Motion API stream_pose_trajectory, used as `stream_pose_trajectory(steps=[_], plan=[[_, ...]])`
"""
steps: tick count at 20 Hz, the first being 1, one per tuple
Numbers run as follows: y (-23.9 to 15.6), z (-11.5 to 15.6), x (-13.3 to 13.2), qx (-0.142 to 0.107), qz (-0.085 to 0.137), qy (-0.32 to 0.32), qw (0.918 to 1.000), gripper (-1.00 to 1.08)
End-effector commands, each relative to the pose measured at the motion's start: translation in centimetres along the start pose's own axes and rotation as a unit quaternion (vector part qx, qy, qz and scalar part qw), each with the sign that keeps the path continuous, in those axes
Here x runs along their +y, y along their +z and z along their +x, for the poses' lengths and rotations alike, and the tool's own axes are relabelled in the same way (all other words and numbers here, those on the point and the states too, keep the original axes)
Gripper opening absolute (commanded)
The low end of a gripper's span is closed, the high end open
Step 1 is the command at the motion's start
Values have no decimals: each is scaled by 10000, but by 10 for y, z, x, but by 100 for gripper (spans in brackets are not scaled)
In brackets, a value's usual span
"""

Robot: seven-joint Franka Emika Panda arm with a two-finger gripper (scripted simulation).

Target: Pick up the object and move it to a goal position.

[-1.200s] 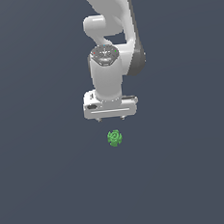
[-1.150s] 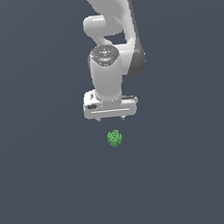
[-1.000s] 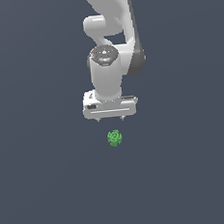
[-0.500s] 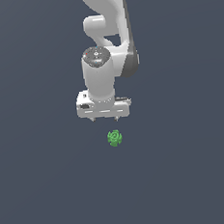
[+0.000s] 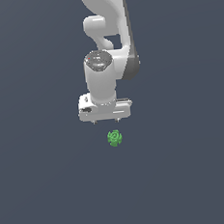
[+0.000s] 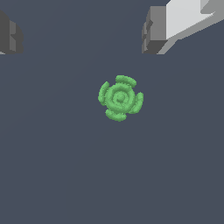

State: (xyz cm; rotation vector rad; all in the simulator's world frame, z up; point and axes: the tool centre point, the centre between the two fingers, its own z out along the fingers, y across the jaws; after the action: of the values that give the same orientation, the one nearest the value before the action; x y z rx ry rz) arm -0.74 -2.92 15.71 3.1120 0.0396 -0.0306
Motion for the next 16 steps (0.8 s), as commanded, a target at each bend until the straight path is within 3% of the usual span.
stream_pose_trajectory(steps=[1,7,16], plan=[[5,2,-2,5,3,-199,9998,100],[23,9,-10,32,22,-887,9960,100],[52,19,-24,93,78,-1986,9800,100]])
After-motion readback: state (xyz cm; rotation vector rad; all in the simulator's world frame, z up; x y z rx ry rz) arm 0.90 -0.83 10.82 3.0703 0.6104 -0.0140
